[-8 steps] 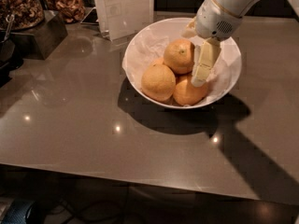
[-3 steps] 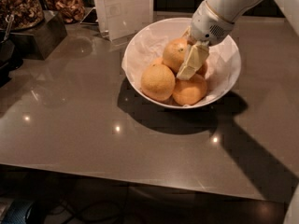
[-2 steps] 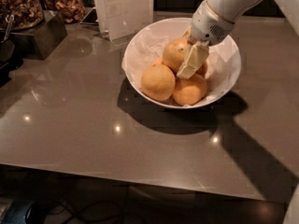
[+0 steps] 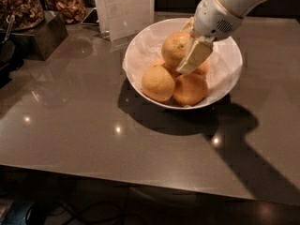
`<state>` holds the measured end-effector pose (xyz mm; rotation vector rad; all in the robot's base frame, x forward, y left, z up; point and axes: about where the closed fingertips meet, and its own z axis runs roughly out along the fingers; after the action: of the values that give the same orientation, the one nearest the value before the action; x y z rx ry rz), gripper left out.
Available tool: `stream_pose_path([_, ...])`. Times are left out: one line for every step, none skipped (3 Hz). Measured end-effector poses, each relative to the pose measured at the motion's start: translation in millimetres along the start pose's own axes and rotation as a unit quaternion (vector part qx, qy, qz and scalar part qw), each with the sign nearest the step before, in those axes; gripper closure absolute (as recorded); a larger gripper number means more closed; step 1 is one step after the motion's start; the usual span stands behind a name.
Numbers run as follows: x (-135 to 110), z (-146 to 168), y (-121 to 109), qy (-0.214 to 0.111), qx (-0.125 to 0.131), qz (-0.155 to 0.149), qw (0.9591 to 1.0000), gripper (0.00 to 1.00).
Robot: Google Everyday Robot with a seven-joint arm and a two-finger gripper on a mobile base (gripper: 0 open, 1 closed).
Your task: Pick orange from white bowl
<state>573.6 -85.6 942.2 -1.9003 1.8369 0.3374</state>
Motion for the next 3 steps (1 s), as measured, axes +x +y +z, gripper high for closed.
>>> stream_pose_path([-18, -38, 30, -0.046, 0.059, -0.015, 0.9971, 1.0])
stream_pose_path([-16, -71, 66, -0.084, 0.124, 0.001, 0.9887, 1.0])
stream_pose_path([9, -83, 75, -0.084, 0.145, 0.031, 0.9853, 1.0])
